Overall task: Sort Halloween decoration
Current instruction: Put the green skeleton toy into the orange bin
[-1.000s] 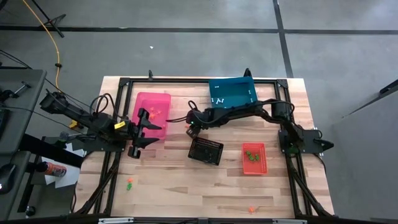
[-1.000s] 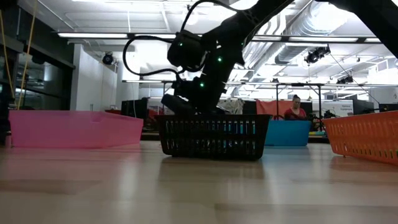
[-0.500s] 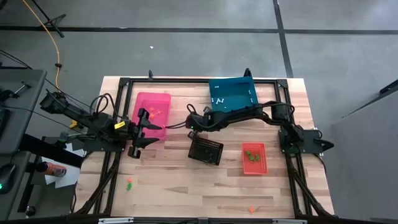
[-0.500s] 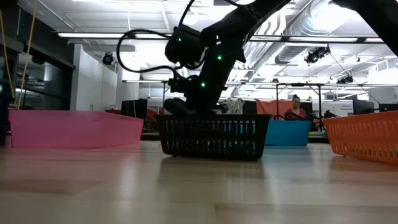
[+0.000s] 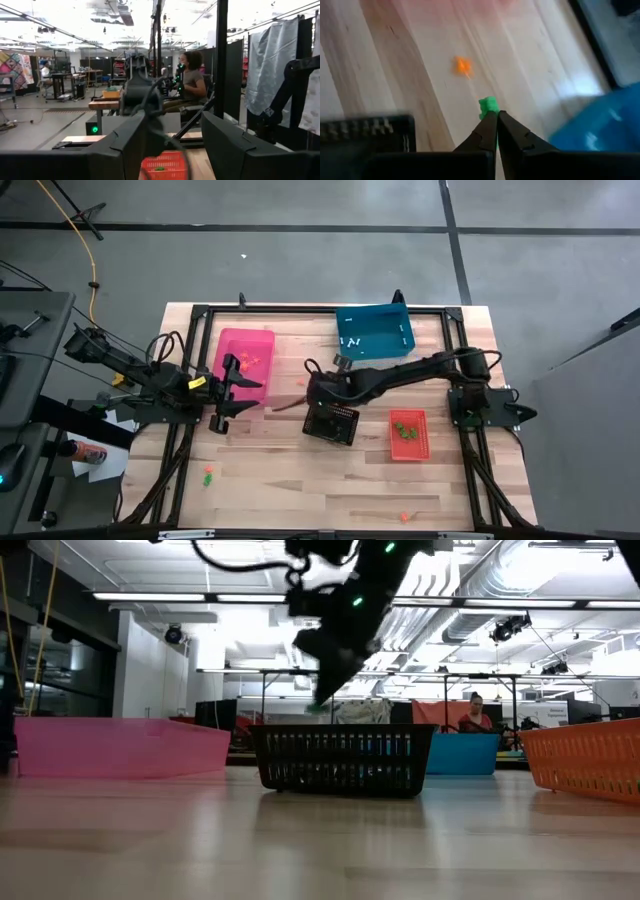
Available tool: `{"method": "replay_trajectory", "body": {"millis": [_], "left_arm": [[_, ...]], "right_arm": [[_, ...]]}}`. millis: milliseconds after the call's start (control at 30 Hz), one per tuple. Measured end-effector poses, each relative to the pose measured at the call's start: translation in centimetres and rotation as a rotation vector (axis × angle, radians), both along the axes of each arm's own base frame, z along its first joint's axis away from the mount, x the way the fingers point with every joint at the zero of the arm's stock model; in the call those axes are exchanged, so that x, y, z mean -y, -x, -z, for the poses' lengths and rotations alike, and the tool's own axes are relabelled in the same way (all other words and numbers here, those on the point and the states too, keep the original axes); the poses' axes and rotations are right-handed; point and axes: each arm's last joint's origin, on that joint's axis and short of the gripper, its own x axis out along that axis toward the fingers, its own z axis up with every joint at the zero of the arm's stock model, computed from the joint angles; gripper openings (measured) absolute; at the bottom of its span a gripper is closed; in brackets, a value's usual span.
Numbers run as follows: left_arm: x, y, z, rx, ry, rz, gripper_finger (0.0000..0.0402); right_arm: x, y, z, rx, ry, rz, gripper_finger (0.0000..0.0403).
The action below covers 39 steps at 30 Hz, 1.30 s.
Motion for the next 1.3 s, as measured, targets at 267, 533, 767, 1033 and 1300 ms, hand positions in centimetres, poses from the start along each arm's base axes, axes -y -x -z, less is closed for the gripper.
{"method": "replay_trajectory", "body": {"millis": [267,533,767,1033,1300], "left_arm": [[-0.1,-0.3,0.3,-0.026,-0.012,-0.052,0.0172],[-0.5,-2.3,1.3,-0.060,-0.046,-0.150,0.0172],[-1.1,-6.0,4.7,-0.103,-0.070,-0.197,0.0172],[-2.1,-8.6,7.3,-0.124,-0.067,-0.194,0.0172],[-2.6,-8.8,7.5,-0.124,-0.031,-0.206,0.0172]], "right_arm": [[-3.1,7.1,-0.1,0.077,0.008,0.055,0.0001],[-3.8,14.8,-0.8,0.483,-0.064,-0.002,0.0000],[-3.1,17.8,-2.3,0.873,-0.004,-0.202,0.0000],[-2.6,18.4,-1.6,0.966,-0.013,-0.353,0.0000],[-2.7,18.4,-1.6,0.970,-0.025,-0.372,0.0000]]}}
